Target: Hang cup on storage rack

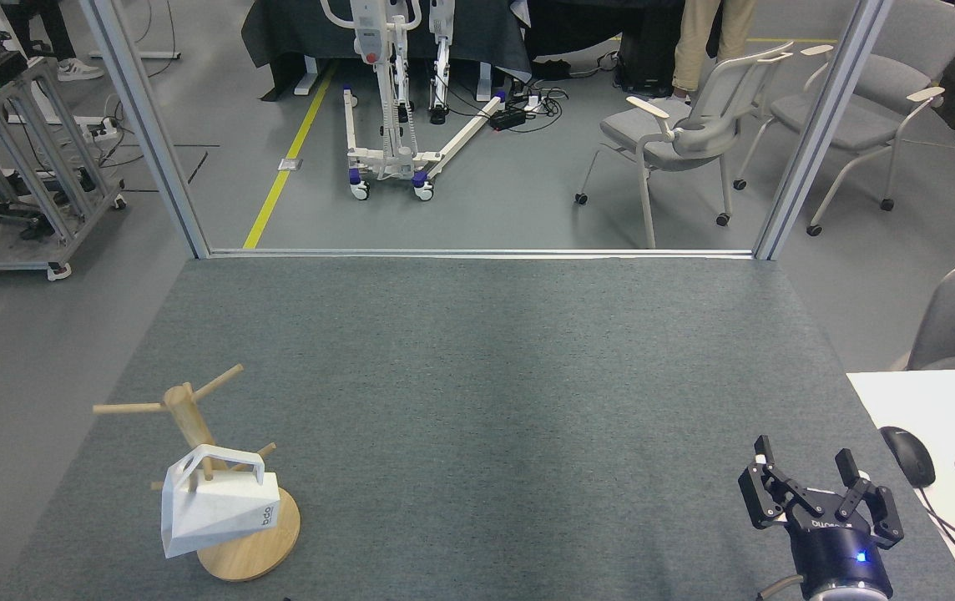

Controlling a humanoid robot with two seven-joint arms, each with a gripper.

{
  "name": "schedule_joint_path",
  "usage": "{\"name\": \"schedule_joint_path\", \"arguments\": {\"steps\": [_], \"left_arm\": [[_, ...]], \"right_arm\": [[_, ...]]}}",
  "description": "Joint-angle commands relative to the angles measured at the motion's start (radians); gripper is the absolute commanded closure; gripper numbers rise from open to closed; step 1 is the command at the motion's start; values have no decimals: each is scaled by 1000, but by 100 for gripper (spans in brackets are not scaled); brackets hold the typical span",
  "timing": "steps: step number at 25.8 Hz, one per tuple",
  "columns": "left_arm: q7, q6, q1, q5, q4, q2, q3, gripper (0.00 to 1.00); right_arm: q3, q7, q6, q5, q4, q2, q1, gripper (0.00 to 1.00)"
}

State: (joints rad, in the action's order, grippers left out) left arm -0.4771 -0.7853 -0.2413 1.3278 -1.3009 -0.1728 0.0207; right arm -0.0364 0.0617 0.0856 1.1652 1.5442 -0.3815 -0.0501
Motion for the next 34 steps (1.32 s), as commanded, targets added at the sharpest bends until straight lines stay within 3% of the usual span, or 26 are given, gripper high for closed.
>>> {"name": "schedule_joint_path", "arguments": {"steps": [1, 4, 7, 14, 20, 23, 27, 30, 34], "left_arm": [[6, 0, -49, -1, -161, 76, 15, 0], [77, 0, -76, 16, -276, 153, 21, 0], [152, 0, -78, 16, -325, 168, 22, 0], [141, 319, -76, 19, -428, 171, 74, 0], [97, 462, -26, 27, -426, 179, 128, 0], [115, 574, 16, 134, -425, 185, 193, 0], [199, 776, 80, 272, -419, 196, 332, 0], [284, 934, 148, 281, -365, 213, 400, 0], [373, 1045, 284, 278, -322, 216, 427, 0]], "right_arm": [[1, 4, 0, 1, 1, 1, -19, 1], [1, 4, 0, 1, 1, 1, -25, 1], [1, 4, -1, 1, 2, 1, -27, 1], [0, 4, -1, -1, 11, -8, -40, 1], [1, 4, -1, -10, 11, -7, -43, 1], [4, 3, -1, -12, 14, -4, -45, 1], [4, 4, -32, -12, 14, 4, -63, 1], [-10, 6, -83, -13, 14, 12, -66, 1], [-14, 6, -87, -15, 13, 10, -66, 1]]}}
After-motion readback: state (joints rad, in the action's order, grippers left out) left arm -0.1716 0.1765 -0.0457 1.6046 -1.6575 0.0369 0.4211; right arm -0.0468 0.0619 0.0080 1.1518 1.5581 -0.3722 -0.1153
